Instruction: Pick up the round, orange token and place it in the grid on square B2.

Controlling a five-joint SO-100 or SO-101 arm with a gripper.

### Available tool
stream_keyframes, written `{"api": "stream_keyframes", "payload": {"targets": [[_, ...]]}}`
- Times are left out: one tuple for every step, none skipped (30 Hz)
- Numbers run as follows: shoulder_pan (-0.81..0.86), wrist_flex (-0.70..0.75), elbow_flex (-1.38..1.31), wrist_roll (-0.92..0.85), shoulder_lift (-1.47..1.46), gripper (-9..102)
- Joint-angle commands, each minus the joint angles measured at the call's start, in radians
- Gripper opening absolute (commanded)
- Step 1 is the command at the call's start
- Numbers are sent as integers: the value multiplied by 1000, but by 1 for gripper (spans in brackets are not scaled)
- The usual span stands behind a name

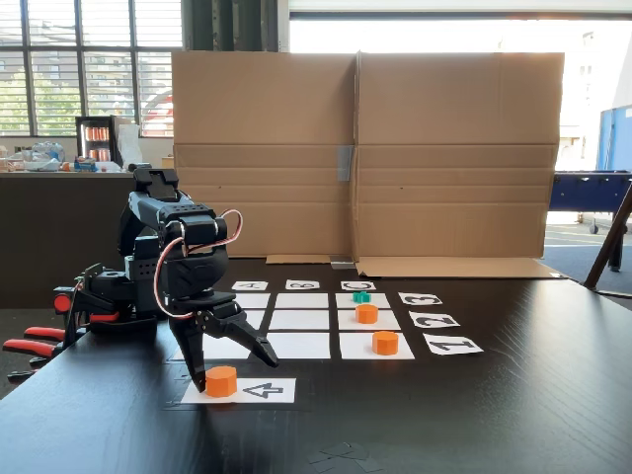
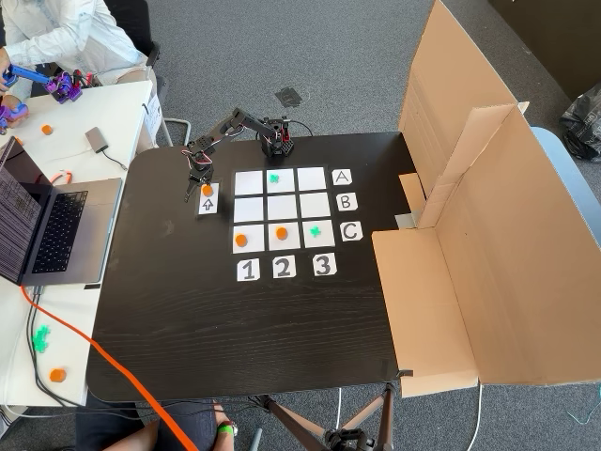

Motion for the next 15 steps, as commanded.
{"api": "stream_keyframes", "payload": {"targets": [[-9,-8,-5,12,12,63],[-11,-8,-5,12,12,62],[-11,-8,-5,12,14,60],[-12,-8,-5,12,15,59],[-14,-8,-5,9,15,57],[-15,-8,-5,8,15,53],[-15,-8,-5,6,15,50],[-15,-8,-5,6,15,47],[-15,-8,-5,6,15,46],[-15,-8,-5,6,15,43],[-15,-8,-5,6,14,41],[-17,-8,-5,6,12,40],[-17,-8,-5,6,11,39],[-17,-8,-5,6,9,39],[-18,-8,-3,6,9,39]]}}
